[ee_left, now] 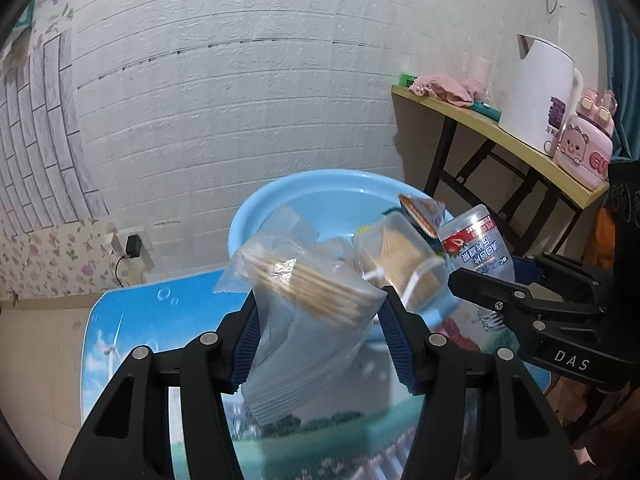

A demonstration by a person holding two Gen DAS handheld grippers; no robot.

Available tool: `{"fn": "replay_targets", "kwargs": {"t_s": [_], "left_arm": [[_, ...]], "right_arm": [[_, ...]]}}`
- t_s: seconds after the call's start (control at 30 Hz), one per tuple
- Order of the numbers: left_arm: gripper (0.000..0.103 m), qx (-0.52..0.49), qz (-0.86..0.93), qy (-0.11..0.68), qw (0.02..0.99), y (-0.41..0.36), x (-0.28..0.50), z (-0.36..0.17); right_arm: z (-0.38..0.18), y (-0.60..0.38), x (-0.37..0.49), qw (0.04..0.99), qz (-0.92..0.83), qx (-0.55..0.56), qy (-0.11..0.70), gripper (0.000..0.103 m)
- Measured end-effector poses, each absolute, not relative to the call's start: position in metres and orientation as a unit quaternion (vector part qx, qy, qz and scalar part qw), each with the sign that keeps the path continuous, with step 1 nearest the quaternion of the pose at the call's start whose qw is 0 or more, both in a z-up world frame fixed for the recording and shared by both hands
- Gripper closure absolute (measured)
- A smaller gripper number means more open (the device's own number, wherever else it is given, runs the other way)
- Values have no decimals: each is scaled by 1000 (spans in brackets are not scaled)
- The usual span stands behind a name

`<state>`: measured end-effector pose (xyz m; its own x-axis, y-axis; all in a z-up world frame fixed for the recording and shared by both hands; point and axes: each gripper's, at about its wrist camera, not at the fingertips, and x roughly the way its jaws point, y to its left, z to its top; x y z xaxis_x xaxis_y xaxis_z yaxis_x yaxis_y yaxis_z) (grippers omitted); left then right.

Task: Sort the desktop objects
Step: 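Carry the swab bag and the bottle over the blue basin with both grippers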

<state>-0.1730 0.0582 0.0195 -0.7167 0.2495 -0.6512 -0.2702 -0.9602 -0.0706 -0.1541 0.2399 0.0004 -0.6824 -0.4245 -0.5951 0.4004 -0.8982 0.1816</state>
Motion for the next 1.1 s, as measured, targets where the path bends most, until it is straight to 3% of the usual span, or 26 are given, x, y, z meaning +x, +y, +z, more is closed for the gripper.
{"fn": "replay_targets", "kwargs": {"t_s": [0.67, 0.8, 1.0, 1.1], "left_arm": [[44, -362, 914, 30, 183, 92, -244, -3], [21, -375, 909, 16, 184, 86, -248, -9], [18, -375, 908, 17, 187, 82, -240, -10], [12, -374, 909, 17, 186, 79, -238, -8]], "right_arm": [[-6, 242, -216, 209, -920, 333, -14, 63], [-9, 243, -220, 204, -919, 338, -11, 63], [-12, 239, -222, 214, -916, 338, -1, 63], [-12, 235, -223, 220, -914, 341, 0, 63]]}}
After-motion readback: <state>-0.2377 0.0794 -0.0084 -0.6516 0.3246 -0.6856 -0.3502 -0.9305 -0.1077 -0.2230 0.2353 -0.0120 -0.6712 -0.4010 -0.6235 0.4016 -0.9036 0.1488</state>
